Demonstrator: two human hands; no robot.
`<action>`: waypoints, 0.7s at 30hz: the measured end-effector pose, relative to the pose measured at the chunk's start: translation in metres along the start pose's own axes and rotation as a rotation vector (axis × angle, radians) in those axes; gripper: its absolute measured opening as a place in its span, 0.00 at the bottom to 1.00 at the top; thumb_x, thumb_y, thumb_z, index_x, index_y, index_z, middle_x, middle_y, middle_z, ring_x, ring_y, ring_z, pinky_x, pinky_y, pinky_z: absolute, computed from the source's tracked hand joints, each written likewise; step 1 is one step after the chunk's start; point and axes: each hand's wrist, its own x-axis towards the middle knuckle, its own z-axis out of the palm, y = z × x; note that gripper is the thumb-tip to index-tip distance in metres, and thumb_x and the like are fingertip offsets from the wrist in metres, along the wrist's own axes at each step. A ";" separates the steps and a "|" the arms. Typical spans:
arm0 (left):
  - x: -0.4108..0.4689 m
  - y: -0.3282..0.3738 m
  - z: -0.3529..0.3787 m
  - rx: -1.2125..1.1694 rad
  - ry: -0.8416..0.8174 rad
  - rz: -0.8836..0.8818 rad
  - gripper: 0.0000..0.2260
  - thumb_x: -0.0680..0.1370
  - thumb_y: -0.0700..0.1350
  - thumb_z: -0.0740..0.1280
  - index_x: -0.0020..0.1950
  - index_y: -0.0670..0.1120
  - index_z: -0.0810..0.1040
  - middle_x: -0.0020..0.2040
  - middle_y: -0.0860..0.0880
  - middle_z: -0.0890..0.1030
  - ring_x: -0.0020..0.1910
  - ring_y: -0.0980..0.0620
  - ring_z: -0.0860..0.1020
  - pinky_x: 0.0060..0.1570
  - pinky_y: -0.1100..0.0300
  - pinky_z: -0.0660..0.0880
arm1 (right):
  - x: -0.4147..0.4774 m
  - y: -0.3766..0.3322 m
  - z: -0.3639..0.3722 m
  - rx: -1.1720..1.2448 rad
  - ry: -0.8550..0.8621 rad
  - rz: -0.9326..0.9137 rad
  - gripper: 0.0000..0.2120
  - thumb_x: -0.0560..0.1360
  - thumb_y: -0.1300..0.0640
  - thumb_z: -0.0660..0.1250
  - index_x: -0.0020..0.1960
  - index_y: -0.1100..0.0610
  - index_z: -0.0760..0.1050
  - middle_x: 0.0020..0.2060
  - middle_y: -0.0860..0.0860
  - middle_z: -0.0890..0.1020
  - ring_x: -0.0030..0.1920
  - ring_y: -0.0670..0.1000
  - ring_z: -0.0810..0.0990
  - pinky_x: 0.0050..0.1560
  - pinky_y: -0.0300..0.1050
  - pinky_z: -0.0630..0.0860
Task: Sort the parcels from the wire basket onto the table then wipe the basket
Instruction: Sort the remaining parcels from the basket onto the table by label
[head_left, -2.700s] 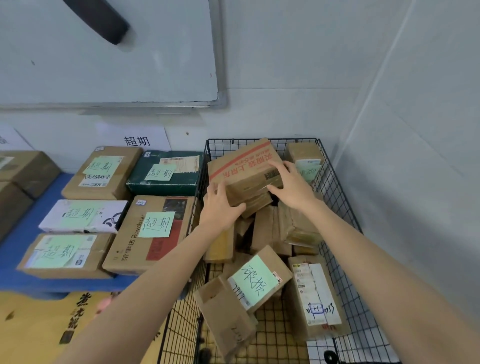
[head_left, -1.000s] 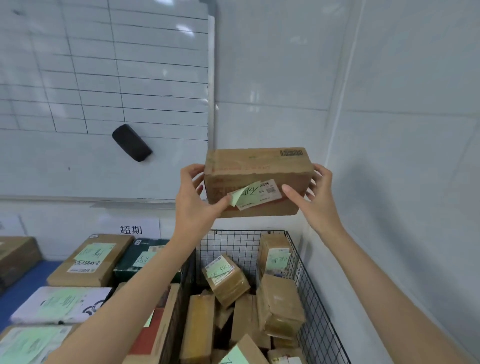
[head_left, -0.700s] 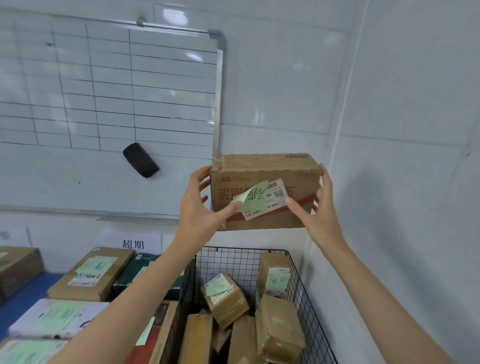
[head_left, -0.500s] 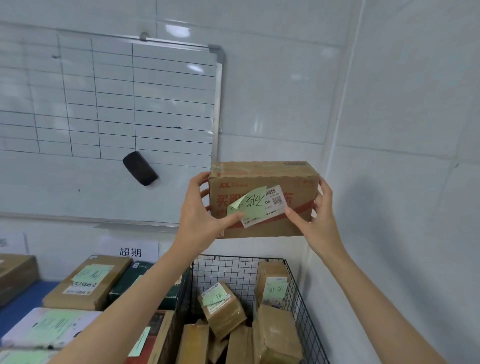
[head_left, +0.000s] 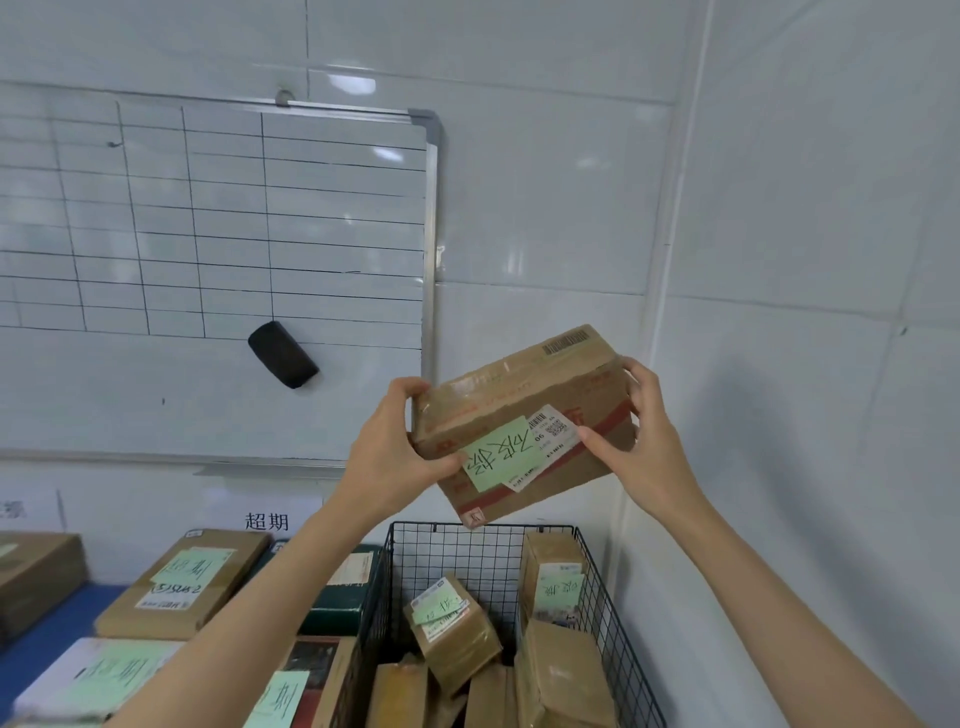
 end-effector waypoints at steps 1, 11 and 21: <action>-0.001 -0.002 0.000 0.023 -0.015 0.020 0.32 0.67 0.48 0.80 0.65 0.56 0.66 0.57 0.61 0.72 0.47 0.63 0.77 0.46 0.58 0.78 | 0.000 -0.001 0.000 -0.008 -0.005 -0.014 0.35 0.75 0.61 0.73 0.72 0.42 0.58 0.63 0.31 0.71 0.61 0.28 0.71 0.55 0.22 0.68; -0.011 -0.017 0.003 -0.154 0.041 -0.031 0.27 0.67 0.46 0.80 0.57 0.62 0.70 0.58 0.54 0.74 0.50 0.64 0.77 0.41 0.71 0.75 | 0.004 -0.002 0.017 -0.084 0.172 -0.033 0.36 0.73 0.55 0.75 0.76 0.48 0.61 0.72 0.42 0.66 0.71 0.40 0.64 0.69 0.40 0.64; -0.017 -0.023 0.007 -0.295 0.097 -0.093 0.30 0.62 0.56 0.79 0.59 0.62 0.68 0.60 0.53 0.74 0.53 0.48 0.80 0.43 0.55 0.81 | -0.003 0.004 0.043 0.116 0.116 0.119 0.49 0.72 0.57 0.76 0.79 0.42 0.46 0.69 0.42 0.66 0.67 0.45 0.68 0.70 0.52 0.66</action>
